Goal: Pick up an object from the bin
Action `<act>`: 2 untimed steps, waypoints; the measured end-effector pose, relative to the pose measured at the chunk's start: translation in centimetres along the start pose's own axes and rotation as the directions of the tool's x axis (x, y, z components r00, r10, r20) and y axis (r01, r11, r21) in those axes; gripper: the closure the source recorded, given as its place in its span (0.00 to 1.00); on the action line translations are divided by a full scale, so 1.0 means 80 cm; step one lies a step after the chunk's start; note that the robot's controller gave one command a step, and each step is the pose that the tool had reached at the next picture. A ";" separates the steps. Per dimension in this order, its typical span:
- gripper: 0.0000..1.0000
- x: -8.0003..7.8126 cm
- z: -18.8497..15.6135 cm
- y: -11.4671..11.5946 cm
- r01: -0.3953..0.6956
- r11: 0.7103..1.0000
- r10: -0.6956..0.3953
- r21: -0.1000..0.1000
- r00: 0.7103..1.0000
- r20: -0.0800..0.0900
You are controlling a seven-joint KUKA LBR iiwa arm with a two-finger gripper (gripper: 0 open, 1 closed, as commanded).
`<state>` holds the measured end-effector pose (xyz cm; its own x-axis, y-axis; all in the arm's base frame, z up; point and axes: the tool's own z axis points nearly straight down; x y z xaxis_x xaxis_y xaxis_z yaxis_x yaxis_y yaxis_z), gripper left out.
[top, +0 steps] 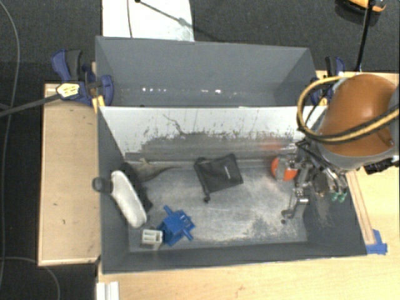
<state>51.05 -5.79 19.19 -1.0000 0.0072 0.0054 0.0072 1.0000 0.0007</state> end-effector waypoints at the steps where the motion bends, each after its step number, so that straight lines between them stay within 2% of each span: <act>1: 0.00 -0.002 -0.005 0.000 0.002 1.000 -0.002 0.001 1.000 0.009; 2: 0.00 -0.031 0.054 0.035 0.100 0.995 -0.100 0.002 0.995 0.010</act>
Offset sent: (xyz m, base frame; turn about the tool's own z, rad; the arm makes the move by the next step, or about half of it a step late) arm 0.0562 0.0712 -0.1219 -0.2532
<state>53.54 -3.02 14.85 -0.9957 -0.0924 -0.0047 -0.0923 0.9957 -0.0005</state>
